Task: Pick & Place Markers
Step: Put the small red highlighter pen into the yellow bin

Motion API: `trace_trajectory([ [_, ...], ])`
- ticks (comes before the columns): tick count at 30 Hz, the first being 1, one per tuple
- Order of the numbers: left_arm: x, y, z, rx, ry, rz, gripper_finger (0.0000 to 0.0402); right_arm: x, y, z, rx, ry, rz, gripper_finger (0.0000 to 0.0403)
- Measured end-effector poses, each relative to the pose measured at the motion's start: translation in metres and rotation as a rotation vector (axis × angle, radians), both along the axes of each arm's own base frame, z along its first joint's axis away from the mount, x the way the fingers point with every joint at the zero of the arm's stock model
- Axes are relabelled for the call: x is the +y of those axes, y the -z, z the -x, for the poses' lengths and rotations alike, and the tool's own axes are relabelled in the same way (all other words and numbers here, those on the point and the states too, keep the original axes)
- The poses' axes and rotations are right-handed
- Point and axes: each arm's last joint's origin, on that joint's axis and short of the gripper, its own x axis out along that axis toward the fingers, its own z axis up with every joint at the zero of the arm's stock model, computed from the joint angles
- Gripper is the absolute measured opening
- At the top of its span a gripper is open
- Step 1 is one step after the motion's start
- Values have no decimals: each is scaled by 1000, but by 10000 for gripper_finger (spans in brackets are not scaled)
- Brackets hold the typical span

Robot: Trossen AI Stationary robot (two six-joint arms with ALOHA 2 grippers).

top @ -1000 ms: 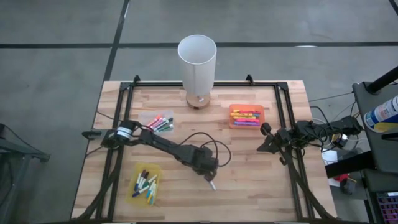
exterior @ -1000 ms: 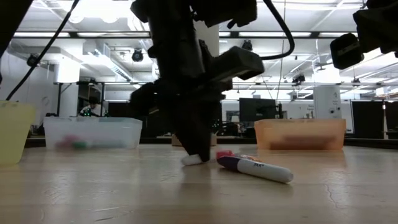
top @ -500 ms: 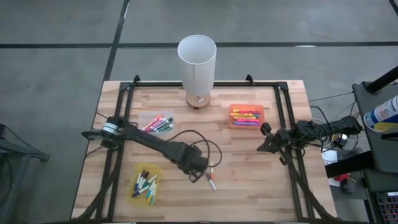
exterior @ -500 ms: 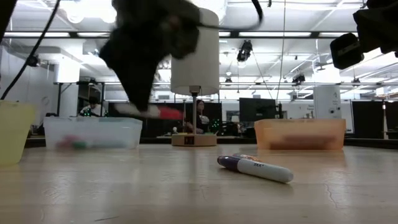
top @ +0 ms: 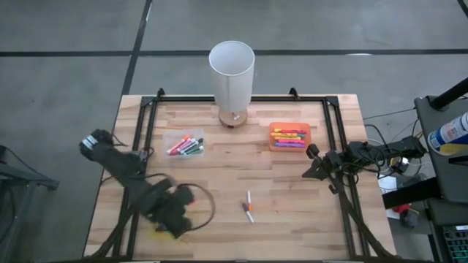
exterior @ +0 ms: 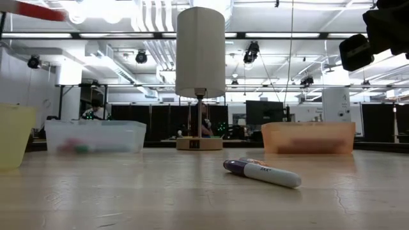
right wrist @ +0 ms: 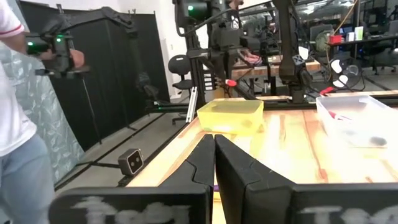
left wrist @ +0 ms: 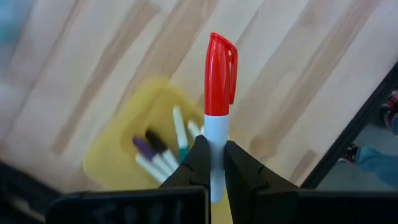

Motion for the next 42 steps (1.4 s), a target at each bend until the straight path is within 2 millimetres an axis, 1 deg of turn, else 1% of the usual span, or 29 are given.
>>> trace_trajectory([
  [2, -8, 4, 19, 0, -27, 0, 17, 0, 0, 0, 0, 0, 0, 9],
  [5, -18, 19, 43, 6, -82, -17, 22, 0, 0, 0, 0, 0, 0, 9],
  [7, -23, 31, 55, 12, -111, -19, 23, 0, 0, 0, 0, 0, 0, 9],
  [9, -27, 44, 61, 18, -130, -17, 23, 0, 0, 0, 0, 0, 0, 9],
  [15, -32, 73, 62, 5, -126, 56, 24, 0, 0, 0, 0, 0, 0, 9],
  [19, -30, 90, 65, 20, -116, 61, 25, 0, 0, 0, 0, 0, 0, 9],
  [24, -26, 99, 67, 33, -135, 43, 25, 0, 0, 0, 0, 0, 0, 9],
  [30, -31, 98, 64, -10, -73, 92, 31, 0, 0, 0, 0, 0, 0, 9],
  [33, -31, 96, 62, -56, -83, 90, 50, 0, 0, 0, 0, 0, 0, 9],
  [36, -30, 95, 62, -68, -104, 93, 80, 0, 0, 0, 0, 0, 0, 9],
  [42, -26, 96, 65, -32, -104, 63, 136, 0, 0, 0, 0, 0, 0, 9],
])
